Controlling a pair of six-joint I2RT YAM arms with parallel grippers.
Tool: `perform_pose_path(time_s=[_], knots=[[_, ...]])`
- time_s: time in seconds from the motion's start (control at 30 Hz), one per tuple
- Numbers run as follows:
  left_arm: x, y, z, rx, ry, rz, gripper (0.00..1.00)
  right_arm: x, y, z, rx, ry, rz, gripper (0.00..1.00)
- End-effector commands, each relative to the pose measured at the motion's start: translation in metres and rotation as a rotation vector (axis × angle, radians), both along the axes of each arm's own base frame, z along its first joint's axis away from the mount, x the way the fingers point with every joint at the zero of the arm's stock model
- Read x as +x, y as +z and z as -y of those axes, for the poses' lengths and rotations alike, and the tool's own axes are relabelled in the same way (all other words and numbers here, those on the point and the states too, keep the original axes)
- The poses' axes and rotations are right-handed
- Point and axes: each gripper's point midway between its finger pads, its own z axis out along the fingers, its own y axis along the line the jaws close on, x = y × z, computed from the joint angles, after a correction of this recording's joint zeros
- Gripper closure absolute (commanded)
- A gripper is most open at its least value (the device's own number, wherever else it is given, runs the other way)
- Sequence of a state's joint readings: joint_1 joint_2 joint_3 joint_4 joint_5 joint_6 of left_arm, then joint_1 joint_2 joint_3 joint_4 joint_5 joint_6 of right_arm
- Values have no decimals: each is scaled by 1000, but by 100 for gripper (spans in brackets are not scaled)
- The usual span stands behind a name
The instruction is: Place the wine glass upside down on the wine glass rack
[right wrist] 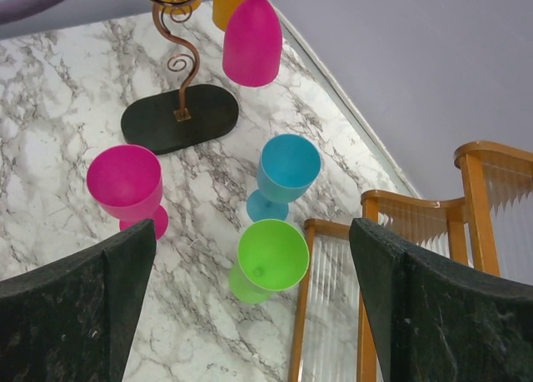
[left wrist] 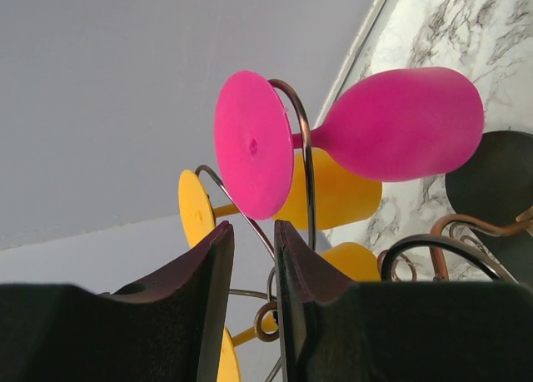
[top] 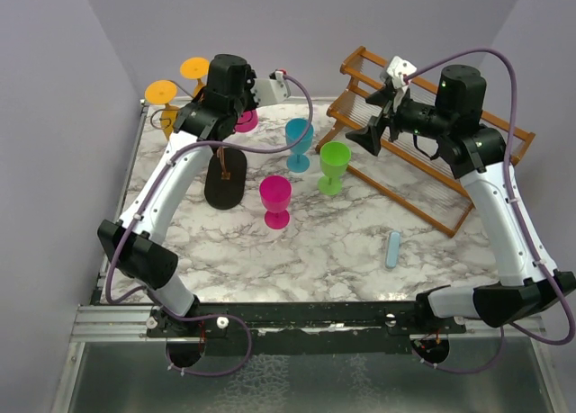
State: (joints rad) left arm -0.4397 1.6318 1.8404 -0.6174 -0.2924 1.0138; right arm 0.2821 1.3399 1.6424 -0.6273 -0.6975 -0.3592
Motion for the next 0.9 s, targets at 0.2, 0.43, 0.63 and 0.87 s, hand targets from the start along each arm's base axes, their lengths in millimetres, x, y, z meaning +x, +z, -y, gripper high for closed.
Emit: perform_pose_path(time_s=[0.2, 0.43, 0.63, 0.87], knots=[[-32, 12, -4, -55, -46, -15, 70, 12, -2, 17, -50, -90, 67, 1], [-59, 44, 11, -253, -112, 5, 62, 23, -11, 25, -95, -140, 84, 1], [-74, 51, 25, -470, -109, -32, 41, 29, -30, 22, -105, -135, 38, 4], [-70, 53, 21, -565, -21, -22, 1, 60, -69, 23, -138, -225, -69, 16]])
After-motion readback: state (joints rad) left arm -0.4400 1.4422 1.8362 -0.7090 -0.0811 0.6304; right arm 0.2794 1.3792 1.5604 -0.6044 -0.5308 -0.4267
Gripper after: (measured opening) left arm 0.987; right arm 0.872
